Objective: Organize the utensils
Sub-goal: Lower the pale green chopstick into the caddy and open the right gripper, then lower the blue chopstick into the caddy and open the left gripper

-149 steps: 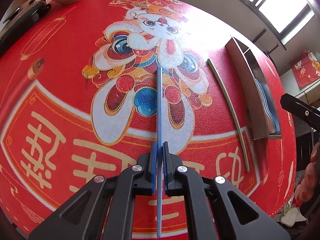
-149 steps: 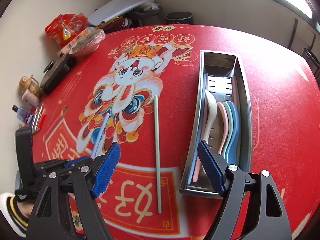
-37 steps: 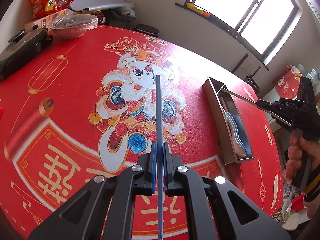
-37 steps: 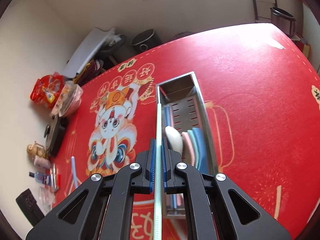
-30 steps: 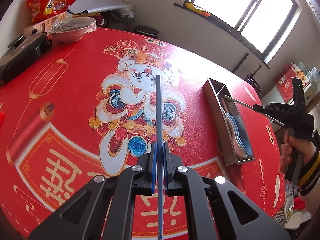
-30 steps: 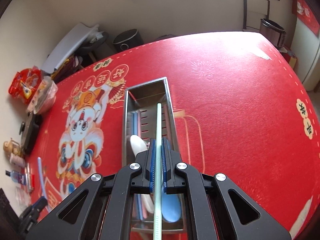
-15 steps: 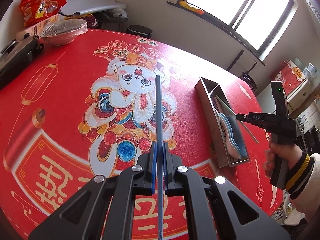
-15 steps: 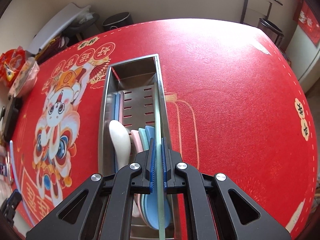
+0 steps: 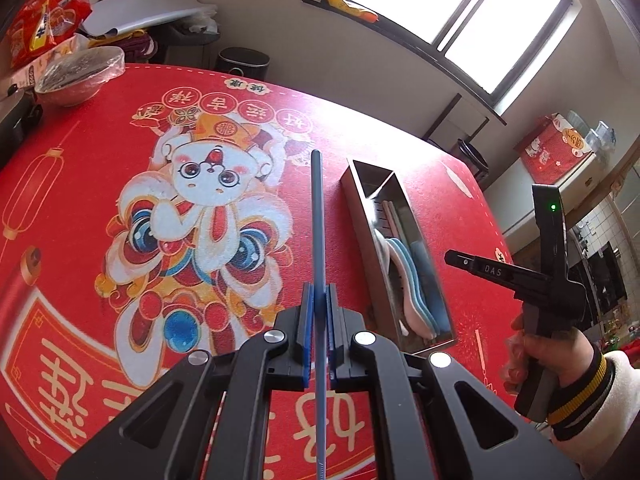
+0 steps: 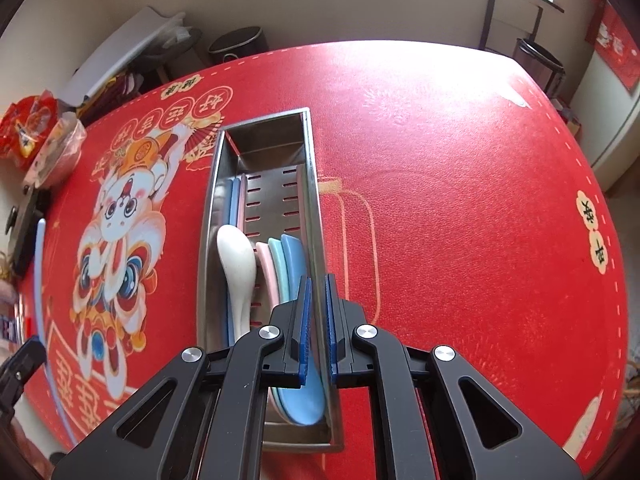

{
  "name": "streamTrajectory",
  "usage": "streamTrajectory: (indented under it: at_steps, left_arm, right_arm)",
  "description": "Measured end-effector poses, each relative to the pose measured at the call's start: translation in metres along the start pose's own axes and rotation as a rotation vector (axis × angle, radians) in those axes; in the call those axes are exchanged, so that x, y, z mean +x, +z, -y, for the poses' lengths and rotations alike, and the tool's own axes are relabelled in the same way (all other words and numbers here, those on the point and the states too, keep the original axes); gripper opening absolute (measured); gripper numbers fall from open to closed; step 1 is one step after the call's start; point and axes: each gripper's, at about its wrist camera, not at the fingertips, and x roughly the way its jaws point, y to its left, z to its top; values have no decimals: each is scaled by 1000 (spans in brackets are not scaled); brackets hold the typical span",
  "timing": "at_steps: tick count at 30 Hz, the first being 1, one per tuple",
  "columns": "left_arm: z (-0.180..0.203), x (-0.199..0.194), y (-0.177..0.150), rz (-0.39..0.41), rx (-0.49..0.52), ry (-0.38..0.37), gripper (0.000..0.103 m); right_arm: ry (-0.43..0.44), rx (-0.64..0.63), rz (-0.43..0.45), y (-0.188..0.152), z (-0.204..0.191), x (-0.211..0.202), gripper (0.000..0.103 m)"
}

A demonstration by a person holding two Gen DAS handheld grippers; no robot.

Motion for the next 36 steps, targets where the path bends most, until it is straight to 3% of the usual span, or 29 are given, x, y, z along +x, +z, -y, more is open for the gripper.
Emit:
streamTrajectory:
  at_steps: [1, 3, 4, 9, 12, 16, 28, 36]
  left_arm:
    - [6, 4, 2, -5, 4, -9, 6]
    - [18, 12, 6, -16, 8, -24, 6]
    - [24, 17, 9, -23, 7, -31, 6]
    - [54, 44, 23, -50, -5, -68, 6]
    - [71, 63, 29, -67, -23, -91, 6]
    - [91, 92, 34, -94, -49, -113, 6]
    - [101, 161, 41, -143, -200, -88, 6]
    - [101, 182, 38, -165, -210, -53, 6]
  right_arm:
    - [2, -1, 7, 0, 3, -5, 11]
    - [11, 2, 27, -2, 10, -15, 33]
    - [15, 6, 41, -3, 15, -20, 58]
    - [22, 20, 60, -8, 41, -35, 61]
    - [39, 45, 49, -11, 61, -37, 68]
    - [52, 73, 29, -11, 86, -37, 86]
    - [65, 73, 5, 1, 124, -33, 86]
    - [56, 76, -4, 5, 132, -28, 86]
